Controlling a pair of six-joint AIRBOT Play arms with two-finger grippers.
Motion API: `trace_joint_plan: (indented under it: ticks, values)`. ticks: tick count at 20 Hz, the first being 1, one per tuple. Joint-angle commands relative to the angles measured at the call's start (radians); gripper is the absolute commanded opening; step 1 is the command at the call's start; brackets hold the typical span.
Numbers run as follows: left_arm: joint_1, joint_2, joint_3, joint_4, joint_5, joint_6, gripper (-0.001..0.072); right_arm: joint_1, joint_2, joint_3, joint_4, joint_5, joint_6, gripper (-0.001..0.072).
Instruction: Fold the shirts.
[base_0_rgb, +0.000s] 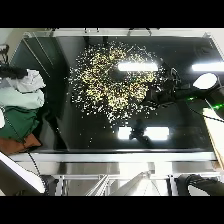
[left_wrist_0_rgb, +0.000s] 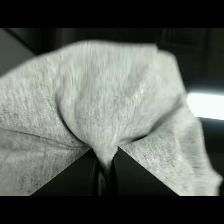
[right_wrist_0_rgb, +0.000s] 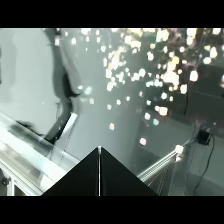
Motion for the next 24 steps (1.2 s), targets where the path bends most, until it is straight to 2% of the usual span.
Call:
trace_joint_plan:
  ticks: [1,4,6,9,11,12,13,14,15,16,17,21,24]
  values:
    - [-0.026,0.154,0.001,-0.25,-0.071,0.074,0.0029,0.001,-0.022,0.0,0.0,0.01,0.0,0.0017]
    - [-0.044,0.308,-0.018,-0.639,-0.251,0.164,0.0029,0.0,-0.023,0.0,0.0,0.009,0.0,0.0017]
    - [-0.08,0.392,-0.105,-0.79,-0.338,0.188,0.0029,-0.006,-0.023,0.0,-0.002,0.013,-0.008,0.0017]
    - [-0.182,0.451,-0.232,-0.812,-0.456,0.18,0.0029,-0.048,-0.022,0.0,-0.002,0.047,-0.023,0.0018]
    - [-0.268,0.454,-0.302,-0.812,-0.525,0.138,0.0032,-0.098,-0.013,0.0,-0.003,0.097,-0.045,0.0018]
    - [-0.309,0.454,-0.336,-0.811,-0.543,0.123,0.0115,-0.122,-0.006,0.0,-0.004,0.113,-0.05,0.0018]
    - [-0.347,0.454,-0.365,-0.81,-0.55,0.115,0.0348,-0.148,0.0,0.0,-0.004,0.138,-0.05,0.0019]
    - [-0.385,0.454,-0.391,-0.81,-0.55,0.109,0.0632,-0.169,0.003,0.0,-0.003,0.162,-0.064,0.0061]
    - [-0.41,0.454,-0.404,-0.801,-0.55,0.085,0.0715,-0.186,0.002,0.0,-0.004,0.189,-0.087,0.03]
    - [-0.427,0.454,-0.407,-0.784,-0.551,0.067,0.0715,-0.199,0.001,0.0,-0.004,0.208,-0.091,0.06]
    - [-0.435,0.454,-0.4,-0.722,-0.552,0.034,0.0715,-0.198,0.0,0.0,-0.003,0.207,-0.091,0.0664]
    - [-0.415,0.453,-0.408,-0.336,-0.629,-0.095,0.0714,-0.076,-0.051,-0.001,0.0,0.136,-0.113,0.0664]
    - [-0.349,0.454,-0.553,-0.296,-0.615,-0.104,0.0713,0.092,-0.15,-0.001,0.01,0.006,-0.111,0.0663]
